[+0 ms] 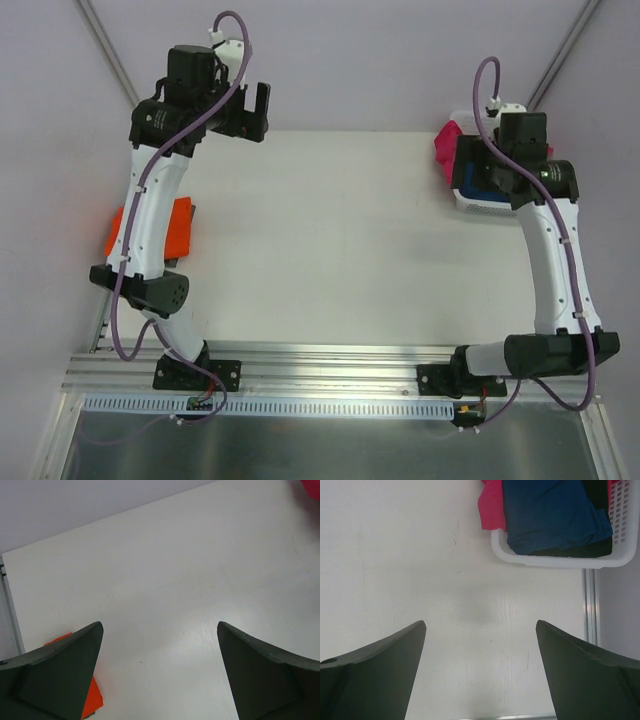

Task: Fold and stack the t-shirts
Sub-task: Put the neatly folded tshirt into the corner of the board with the left arm

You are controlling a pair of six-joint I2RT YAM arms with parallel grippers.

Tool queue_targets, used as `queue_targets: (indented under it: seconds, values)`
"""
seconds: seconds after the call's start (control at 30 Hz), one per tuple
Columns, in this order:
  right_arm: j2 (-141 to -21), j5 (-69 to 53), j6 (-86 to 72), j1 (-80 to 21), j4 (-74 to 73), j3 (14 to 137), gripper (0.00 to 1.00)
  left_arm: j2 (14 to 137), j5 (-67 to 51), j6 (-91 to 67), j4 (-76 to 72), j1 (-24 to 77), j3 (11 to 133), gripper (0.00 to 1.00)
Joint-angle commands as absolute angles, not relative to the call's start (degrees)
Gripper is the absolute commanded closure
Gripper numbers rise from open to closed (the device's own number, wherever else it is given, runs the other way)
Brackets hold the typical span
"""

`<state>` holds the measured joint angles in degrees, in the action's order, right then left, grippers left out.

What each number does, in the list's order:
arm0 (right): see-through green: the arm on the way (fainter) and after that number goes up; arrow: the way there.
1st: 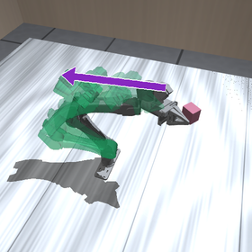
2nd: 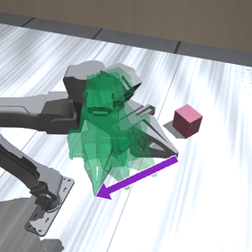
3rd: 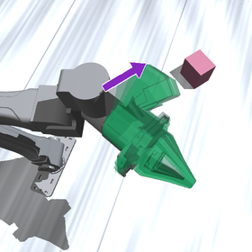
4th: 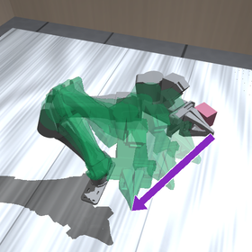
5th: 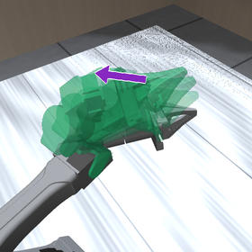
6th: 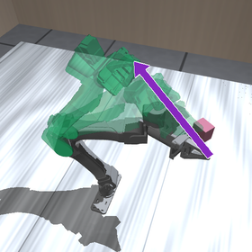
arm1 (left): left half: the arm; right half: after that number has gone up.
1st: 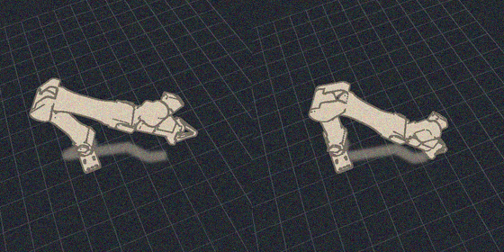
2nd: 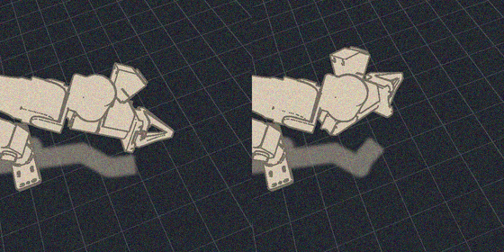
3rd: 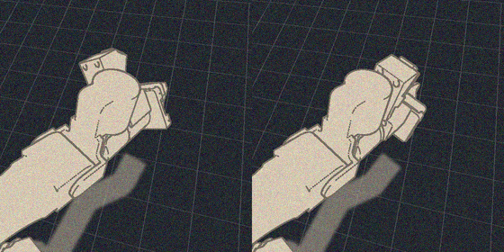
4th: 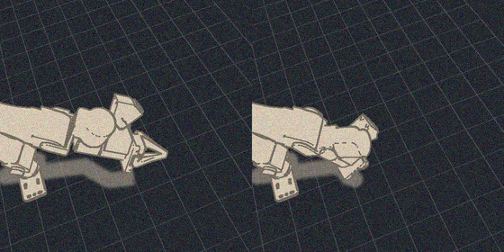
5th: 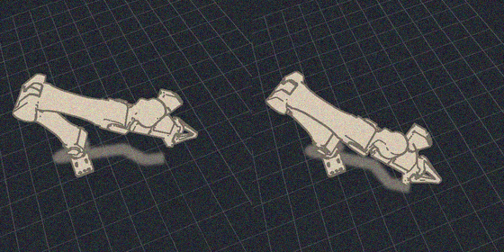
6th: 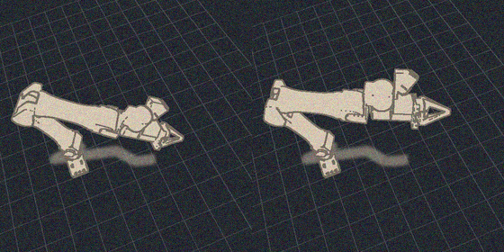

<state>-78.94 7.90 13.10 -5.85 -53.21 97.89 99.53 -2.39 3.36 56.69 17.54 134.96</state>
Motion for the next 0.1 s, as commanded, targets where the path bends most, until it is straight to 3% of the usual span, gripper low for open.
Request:
queue_targets:
  seconds: [0.0, 0.07]
  values:
    - [-76.8, 6.2, 12.7, -6.2, -53.7, 96.5, 0.03, 98.1, -1.1, 3.5, 55.9, 17.4, 134.1, 0.01]
    - [-76.8, 5.6, 12.0, -6.2, -53.4, 95.9, 0.03, 98.3, -0.5, 4.2, 56.0, 17.9, 134.6, 0.01]
